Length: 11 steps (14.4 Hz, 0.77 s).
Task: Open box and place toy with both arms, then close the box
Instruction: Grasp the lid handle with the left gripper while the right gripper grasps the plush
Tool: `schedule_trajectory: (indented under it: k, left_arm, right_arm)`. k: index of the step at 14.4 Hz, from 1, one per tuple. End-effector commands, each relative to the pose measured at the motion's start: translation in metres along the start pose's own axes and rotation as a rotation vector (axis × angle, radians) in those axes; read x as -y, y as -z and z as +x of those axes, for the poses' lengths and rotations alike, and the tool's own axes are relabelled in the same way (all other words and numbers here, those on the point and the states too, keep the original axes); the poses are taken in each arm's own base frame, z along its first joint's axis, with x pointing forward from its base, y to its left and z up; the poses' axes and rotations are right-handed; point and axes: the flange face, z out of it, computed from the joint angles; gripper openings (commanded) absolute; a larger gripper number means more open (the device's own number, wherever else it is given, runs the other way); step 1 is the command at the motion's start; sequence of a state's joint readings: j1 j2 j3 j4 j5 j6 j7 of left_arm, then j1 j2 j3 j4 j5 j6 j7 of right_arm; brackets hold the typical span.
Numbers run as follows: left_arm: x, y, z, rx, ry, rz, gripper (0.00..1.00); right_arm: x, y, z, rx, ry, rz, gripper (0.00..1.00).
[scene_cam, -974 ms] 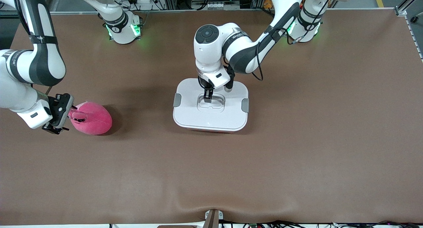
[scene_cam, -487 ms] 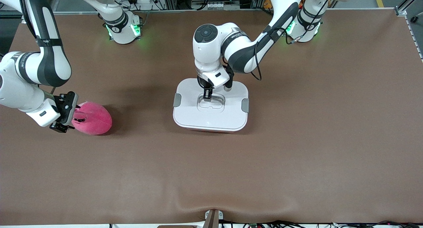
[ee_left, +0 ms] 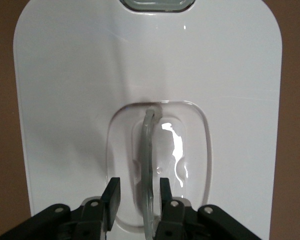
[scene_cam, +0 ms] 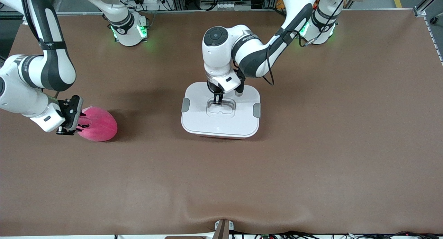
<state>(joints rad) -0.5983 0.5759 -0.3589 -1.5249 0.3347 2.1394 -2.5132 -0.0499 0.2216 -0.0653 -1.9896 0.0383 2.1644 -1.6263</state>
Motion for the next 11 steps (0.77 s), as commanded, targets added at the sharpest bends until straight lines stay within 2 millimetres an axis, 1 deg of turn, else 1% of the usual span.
schedule_trajectory:
  k: [1,3,5,6,8,9,10,11]
  left_arm:
    - [-0.003,-0.002,-0.005,-0.003,0.009,-0.020,0.32]
    - [-0.003,-0.002,-0.005,-0.002,0.010,-0.019,0.25]
    - [-0.003,-0.001,-0.005,0.000,0.011,-0.020,0.22]
    - [-0.003,-0.002,-0.006,0.000,0.009,-0.019,0.18]
    - [-0.003,-0.001,-0.005,0.000,0.011,-0.020,0.18]
    - [-0.004,-0.002,-0.005,-0.003,0.006,-0.023,0.15]
    - [-0.004,-0.002,-0.005,-0.002,0.006,-0.024,0.06]
    - [-0.004,-0.002,-0.004,-0.001,0.008,-0.025,0.05]
  right_arm:
    - [0.002,-0.001,-0.005,-0.020,0.006,-0.005,0.00]
    - [0.003,0.000,-0.004,-0.020,0.008,-0.005,0.00]
    - [0.003,0.008,0.003,-0.020,0.035,-0.014,0.00]
    - [0.001,0.012,0.007,-0.019,0.075,-0.025,0.00]
    - [-0.003,0.023,0.009,-0.018,0.094,-0.041,0.00]
    - [-0.004,0.028,0.009,-0.019,0.092,-0.041,0.00]
    - [-0.006,0.033,0.009,-0.019,0.087,-0.042,0.00]
    - [-0.007,0.038,0.008,-0.024,0.073,-0.038,0.00]
